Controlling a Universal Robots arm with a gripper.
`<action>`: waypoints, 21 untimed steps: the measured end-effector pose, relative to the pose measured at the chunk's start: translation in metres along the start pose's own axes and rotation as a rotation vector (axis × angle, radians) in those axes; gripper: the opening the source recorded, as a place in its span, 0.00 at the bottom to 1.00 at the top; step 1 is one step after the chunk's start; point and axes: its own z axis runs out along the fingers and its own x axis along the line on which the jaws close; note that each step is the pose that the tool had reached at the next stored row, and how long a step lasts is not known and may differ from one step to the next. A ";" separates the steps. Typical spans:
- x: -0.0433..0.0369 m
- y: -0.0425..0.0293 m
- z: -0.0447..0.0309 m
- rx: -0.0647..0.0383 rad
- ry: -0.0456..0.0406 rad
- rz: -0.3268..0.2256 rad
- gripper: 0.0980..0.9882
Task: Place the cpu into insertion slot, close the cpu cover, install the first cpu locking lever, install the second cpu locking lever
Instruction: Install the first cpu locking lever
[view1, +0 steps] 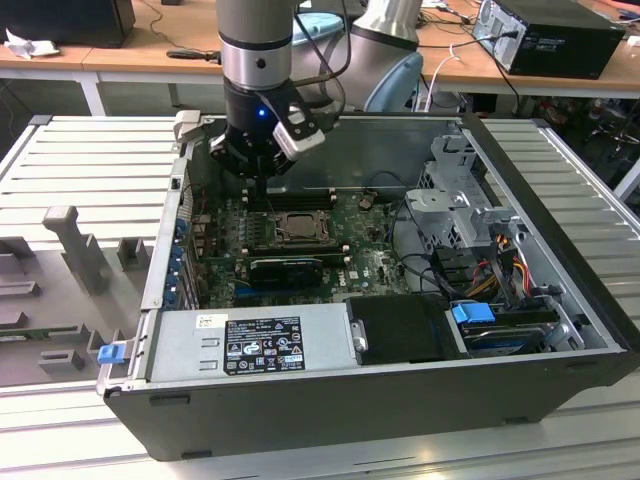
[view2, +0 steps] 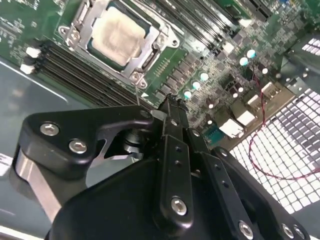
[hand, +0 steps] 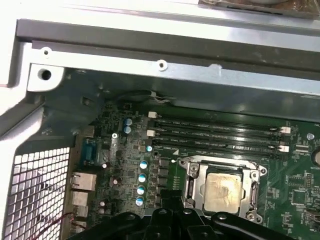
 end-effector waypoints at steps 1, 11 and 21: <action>0.0019 0.0015 0.0009 0.000 0.0000 0.000 0.01; 0.0070 0.0182 0.0080 0.000 0.0000 0.000 0.01; 0.0067 0.0205 0.0089 -0.001 -0.0001 0.000 0.01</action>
